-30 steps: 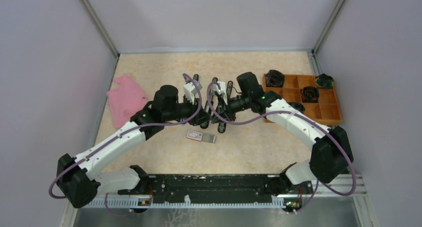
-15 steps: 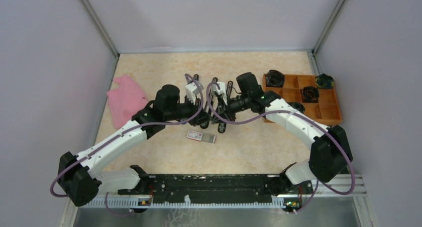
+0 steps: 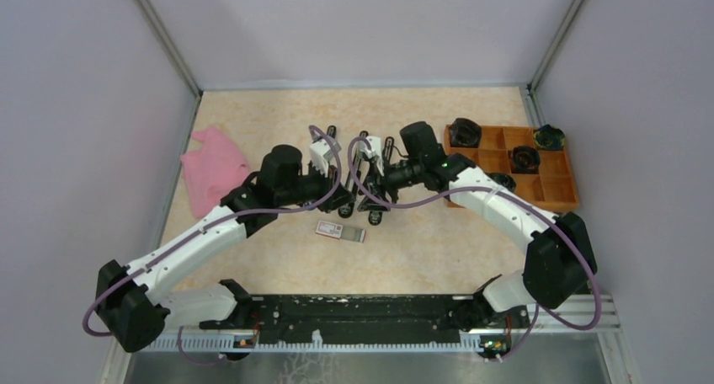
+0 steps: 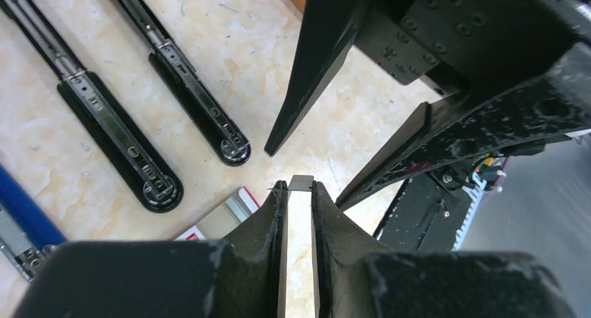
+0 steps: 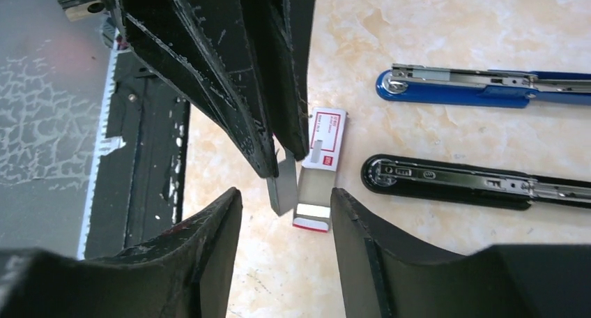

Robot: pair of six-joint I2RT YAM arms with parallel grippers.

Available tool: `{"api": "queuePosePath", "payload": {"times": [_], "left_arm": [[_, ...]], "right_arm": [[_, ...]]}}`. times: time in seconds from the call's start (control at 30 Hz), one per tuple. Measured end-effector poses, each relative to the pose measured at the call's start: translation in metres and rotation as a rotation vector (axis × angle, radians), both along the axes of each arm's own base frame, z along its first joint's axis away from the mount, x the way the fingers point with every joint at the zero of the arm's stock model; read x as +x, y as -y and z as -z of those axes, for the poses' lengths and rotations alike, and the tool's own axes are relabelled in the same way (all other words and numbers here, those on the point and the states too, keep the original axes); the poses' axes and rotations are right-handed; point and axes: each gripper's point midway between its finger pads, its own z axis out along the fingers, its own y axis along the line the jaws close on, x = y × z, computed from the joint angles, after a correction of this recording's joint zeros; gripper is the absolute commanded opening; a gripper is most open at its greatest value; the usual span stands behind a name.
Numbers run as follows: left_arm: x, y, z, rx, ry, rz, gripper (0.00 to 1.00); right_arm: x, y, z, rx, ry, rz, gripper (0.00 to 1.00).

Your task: Load the staples into the stapler

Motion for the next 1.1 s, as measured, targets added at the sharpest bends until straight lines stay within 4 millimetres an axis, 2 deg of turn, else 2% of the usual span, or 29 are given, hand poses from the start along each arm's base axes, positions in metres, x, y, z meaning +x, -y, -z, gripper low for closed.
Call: {"api": "queuePosePath", "payload": {"times": [0.13, 0.33, 0.6, 0.7, 0.8, 1.1], "left_arm": [[0.006, -0.007, 0.008, 0.021, 0.011, -0.053, 0.18], [0.018, -0.017, 0.037, 0.062, 0.008, -0.146, 0.17], [0.045, -0.021, 0.070, 0.103, 0.020, -0.269, 0.15], [0.055, -0.023, 0.078, 0.113, 0.032, -0.316, 0.14], [0.066, -0.025, 0.083, 0.116, 0.054, -0.364, 0.13], [0.089, -0.031, 0.098, 0.144, 0.096, -0.478, 0.11]], "right_arm": [[0.009, 0.002, -0.003, -0.001, 0.028, 0.069, 0.60], [0.015, 0.018, -0.006, 0.030, 0.082, 0.245, 0.69], [0.037, 0.048, 0.013, 0.072, 0.133, 0.556, 0.72], [0.044, 0.063, 0.025, 0.093, 0.146, 0.674, 0.73], [0.048, 0.074, 0.029, 0.126, 0.163, 0.762, 0.74], [0.066, 0.100, 0.021, 0.237, 0.219, 0.969, 0.82]]}}
